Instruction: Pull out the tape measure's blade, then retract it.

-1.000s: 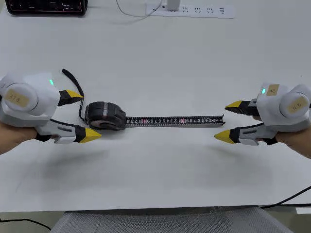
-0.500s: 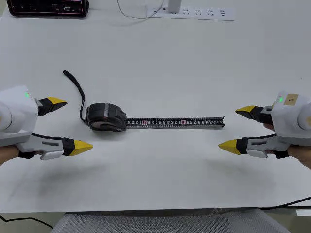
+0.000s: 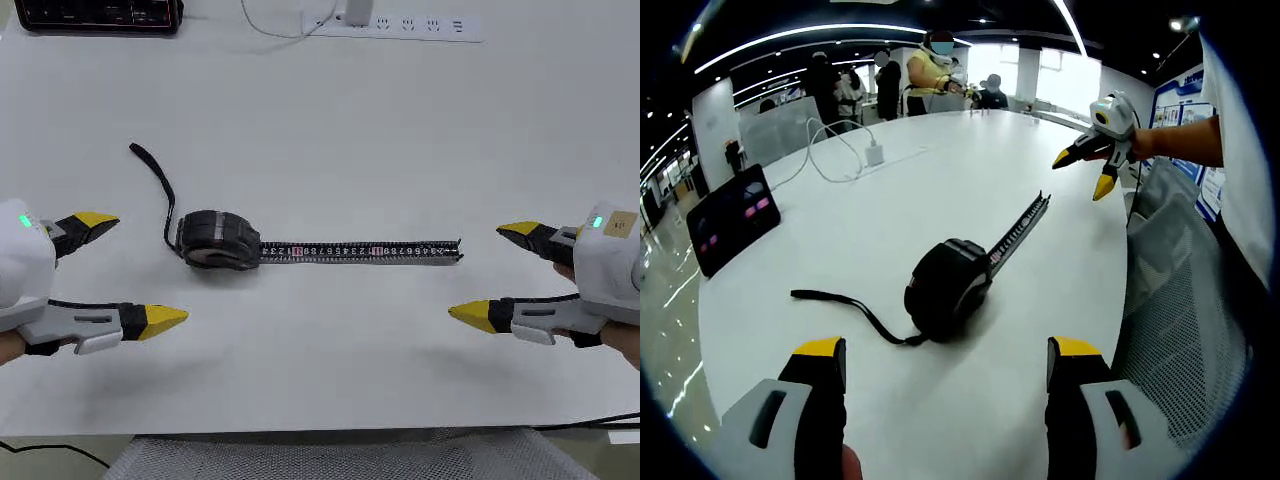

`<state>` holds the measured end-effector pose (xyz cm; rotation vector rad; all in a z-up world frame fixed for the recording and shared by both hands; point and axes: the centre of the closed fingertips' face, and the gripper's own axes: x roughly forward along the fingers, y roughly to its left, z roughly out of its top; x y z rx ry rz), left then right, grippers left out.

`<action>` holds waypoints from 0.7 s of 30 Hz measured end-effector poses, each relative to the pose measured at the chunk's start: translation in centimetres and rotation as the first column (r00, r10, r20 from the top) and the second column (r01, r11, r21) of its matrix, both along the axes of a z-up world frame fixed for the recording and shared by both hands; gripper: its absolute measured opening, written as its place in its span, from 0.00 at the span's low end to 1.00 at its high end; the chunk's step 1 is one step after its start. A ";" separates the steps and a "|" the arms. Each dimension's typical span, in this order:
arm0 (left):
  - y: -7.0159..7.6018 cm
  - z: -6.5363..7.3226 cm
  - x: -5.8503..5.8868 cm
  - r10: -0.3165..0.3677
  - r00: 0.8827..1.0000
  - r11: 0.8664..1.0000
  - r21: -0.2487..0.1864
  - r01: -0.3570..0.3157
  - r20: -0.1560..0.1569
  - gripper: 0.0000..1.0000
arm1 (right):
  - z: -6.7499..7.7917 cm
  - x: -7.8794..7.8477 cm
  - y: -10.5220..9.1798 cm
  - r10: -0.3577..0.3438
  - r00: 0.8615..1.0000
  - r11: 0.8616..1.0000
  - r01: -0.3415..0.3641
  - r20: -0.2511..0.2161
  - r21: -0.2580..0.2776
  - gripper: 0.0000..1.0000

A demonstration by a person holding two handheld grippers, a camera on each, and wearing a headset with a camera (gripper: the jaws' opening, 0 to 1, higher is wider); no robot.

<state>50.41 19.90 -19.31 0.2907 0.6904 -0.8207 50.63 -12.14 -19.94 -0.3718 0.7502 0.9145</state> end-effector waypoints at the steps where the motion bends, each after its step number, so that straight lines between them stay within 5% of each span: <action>1: 0.0 0.1 0.0 0.008 1.000 1.000 -0.005 -0.008 0.000 0.81 | 0.1 0.0 0.0 -0.003 1.000 1.000 0.003 0.008 0.001 0.70; 21: -0.5 0.7 -2.1 0.095 0.995 0.994 -0.056 -0.093 0.023 0.90 | 1.0 -2.0 -0.1 -0.044 0.998 0.999 0.043 0.038 0.033 0.85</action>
